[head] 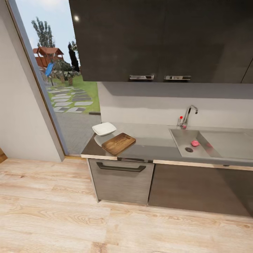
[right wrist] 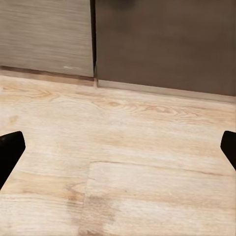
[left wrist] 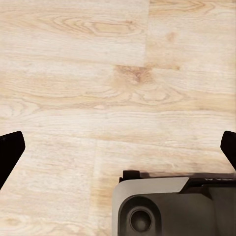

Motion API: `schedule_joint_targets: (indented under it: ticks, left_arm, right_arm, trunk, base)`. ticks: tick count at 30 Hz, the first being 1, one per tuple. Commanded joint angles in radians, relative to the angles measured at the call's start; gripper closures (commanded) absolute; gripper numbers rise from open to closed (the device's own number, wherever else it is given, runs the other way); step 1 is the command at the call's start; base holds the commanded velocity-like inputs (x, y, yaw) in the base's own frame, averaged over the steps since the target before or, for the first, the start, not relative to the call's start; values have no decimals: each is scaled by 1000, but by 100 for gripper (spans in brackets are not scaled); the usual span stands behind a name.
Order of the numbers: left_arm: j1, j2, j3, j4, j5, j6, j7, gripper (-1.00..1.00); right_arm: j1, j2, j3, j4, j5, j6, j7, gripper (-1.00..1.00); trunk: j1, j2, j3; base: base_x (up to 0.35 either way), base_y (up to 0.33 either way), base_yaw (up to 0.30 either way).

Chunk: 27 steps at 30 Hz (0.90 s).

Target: In the kitchen, take the Vidalia onion out of the sink, dice it on the chopping board with the paring knife, put the diced onion into the bowl on the countertop, then place both the paring knife and the chopping board into the sink.

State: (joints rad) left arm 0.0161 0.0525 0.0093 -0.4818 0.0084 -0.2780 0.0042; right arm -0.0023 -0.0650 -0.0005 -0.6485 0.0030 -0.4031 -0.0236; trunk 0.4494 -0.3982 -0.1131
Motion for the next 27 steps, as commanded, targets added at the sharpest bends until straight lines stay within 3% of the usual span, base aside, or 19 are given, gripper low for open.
schedule_joint_targets:
  ticks: [1,27]
  left_arm:
    - [0,0,0,-1,1,-1,0,-100]
    - [0,-1,1,3,1,-1,0,-100]
  right_arm:
    - [0,0,0,0,0,-2,-2,-100]
    - [-1,4,-1,-12,-1,5,-16,-100]
  trunk:
    - [1,-2,-2]
    - [1,-2,-2]
  base:
    - [0,0,0]
    - [0,0,0]
